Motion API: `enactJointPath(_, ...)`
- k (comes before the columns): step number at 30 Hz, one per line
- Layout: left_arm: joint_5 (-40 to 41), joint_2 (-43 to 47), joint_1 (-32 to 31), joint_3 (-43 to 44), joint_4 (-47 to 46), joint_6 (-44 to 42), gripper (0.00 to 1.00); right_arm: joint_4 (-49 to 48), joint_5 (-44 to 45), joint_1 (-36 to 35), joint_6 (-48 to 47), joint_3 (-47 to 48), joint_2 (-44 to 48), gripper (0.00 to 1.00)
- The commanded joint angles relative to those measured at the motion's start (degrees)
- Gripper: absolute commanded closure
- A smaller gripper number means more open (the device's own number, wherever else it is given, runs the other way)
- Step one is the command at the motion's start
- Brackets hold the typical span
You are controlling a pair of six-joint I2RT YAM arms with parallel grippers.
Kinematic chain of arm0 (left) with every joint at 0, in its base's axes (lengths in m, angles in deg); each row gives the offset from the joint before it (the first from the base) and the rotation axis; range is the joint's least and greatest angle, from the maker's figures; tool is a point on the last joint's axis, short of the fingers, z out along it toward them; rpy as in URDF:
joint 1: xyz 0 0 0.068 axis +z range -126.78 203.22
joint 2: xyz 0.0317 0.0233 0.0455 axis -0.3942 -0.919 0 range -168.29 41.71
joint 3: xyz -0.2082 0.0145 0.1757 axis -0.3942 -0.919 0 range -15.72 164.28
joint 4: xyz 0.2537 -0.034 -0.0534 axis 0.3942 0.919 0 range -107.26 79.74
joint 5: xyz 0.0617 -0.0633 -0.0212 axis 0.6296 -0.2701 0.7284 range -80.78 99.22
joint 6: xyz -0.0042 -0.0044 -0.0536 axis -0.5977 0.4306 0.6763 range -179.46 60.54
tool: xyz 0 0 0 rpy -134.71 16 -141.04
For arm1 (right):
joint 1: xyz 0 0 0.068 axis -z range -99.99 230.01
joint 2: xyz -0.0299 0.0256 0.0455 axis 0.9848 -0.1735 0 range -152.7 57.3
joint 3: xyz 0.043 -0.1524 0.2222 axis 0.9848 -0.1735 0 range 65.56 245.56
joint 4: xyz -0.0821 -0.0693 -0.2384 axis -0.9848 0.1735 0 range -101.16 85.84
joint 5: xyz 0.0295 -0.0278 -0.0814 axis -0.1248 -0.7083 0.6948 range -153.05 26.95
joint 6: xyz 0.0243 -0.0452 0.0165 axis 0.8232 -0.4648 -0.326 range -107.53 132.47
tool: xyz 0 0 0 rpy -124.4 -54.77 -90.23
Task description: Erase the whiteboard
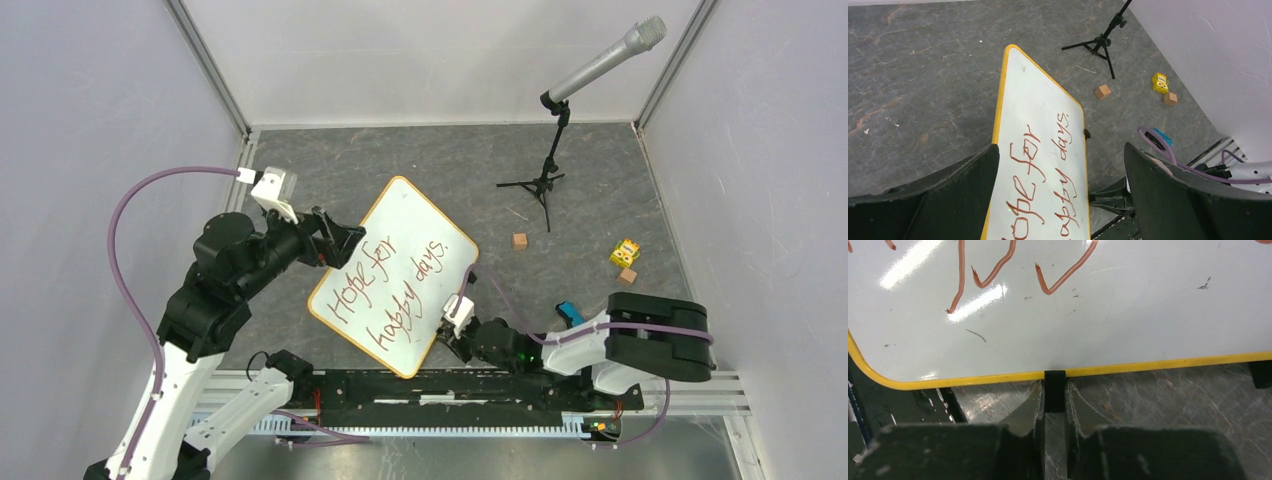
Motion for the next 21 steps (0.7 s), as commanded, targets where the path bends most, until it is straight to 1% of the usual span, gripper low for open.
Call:
enactJointPath(1, -1.59, 2.2, -0.08, -2.04, -3.53, 2.95, 0.0, 12.92, 8.91, 0.97, 3.29, -2.9, 3.89, 0.72)
enactJointPath(3, -1.67, 2.82, -0.11, -2.82, -3.89, 3.25, 0.0, 15.48, 8.96, 0.91, 4.07, -1.81, 4.26, 0.64)
enactJointPath(5, -2.3, 3.08, -0.13, -3.38, -4.16, 3.44, 0.0, 18.14, 9.13, 0.82, 4.44, -0.32, 4.15, 0.59)
enactJointPath(10, -4.2, 2.9, -0.06, -4.11, -3.92, 2.84, 0.0, 20.99, 11.62, 0.82, 8.35, -0.05, 4.64, 0.5)
enactJointPath(13, -3.54, 1.62, -0.09, -3.68, -2.17, 2.66, 0.0, 22.97, 14.55, 0.83, 11.7, 0.5, 5.27, 0.51)
enactJointPath(16, -2.11, -0.1, -0.07, -3.55, -0.77, 2.78, 0.0, 25.51, 18.67, 1.12, 15.79, 1.3, 5.69, 0.55)
enactJointPath(21, -0.2, -2.95, 0.01, -3.06, -0.18, 2.13, 0.0, 24.64, 19.09, 3.7, 16.82, 1.71, 5.03, 0.55)
